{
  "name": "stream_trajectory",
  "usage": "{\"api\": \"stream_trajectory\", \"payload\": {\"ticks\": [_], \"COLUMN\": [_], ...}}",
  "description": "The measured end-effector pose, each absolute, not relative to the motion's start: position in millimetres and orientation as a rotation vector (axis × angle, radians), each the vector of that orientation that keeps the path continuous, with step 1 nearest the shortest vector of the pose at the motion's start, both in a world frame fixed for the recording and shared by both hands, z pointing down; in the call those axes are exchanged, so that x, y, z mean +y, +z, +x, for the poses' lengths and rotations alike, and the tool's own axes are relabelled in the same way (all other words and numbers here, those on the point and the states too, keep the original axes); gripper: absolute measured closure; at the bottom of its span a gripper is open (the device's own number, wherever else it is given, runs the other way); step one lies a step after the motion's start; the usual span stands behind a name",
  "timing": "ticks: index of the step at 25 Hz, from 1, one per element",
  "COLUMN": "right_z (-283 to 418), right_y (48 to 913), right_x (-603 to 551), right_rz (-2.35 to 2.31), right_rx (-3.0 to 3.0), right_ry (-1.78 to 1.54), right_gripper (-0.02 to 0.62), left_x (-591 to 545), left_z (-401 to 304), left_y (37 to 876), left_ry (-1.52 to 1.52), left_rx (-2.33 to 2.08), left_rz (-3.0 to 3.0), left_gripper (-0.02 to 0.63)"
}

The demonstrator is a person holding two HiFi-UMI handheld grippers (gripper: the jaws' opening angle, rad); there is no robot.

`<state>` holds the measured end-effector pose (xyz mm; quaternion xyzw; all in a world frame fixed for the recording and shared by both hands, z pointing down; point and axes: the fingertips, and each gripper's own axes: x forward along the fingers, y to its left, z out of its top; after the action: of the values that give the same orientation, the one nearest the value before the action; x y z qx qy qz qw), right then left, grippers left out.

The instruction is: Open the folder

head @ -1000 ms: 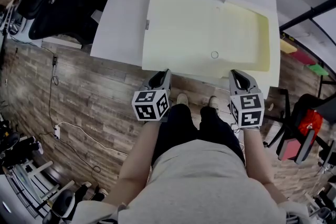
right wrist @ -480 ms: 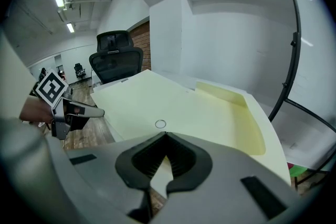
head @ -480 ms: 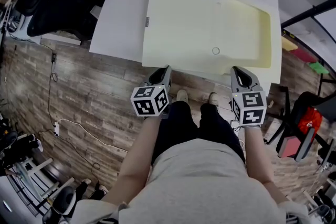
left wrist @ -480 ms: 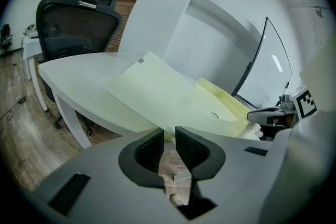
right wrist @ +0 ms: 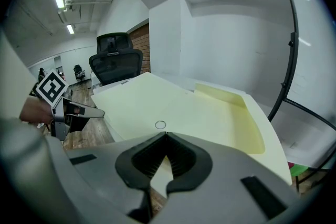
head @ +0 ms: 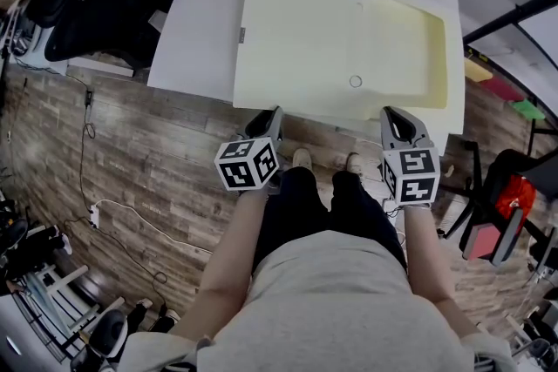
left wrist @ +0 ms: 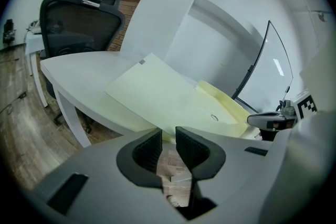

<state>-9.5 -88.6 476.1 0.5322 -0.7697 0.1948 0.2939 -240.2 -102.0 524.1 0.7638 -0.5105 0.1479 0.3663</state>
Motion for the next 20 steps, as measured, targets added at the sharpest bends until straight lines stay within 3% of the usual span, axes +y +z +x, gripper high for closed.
{"api": "stream_trajectory", "payload": {"ticks": [20], "right_z": [-10], "right_y": [470], "right_x": [-87], "right_rz": [1.432], "right_rx": [-2.136], "right_ry": [0.558], "right_gripper": [0.572], "left_x": [-101], "left_z": [-235], "left_y": [491], "left_ry": [0.283], "left_rx": [-1.37], "left_rz": [1.987], "left_gripper": [0.518]}}
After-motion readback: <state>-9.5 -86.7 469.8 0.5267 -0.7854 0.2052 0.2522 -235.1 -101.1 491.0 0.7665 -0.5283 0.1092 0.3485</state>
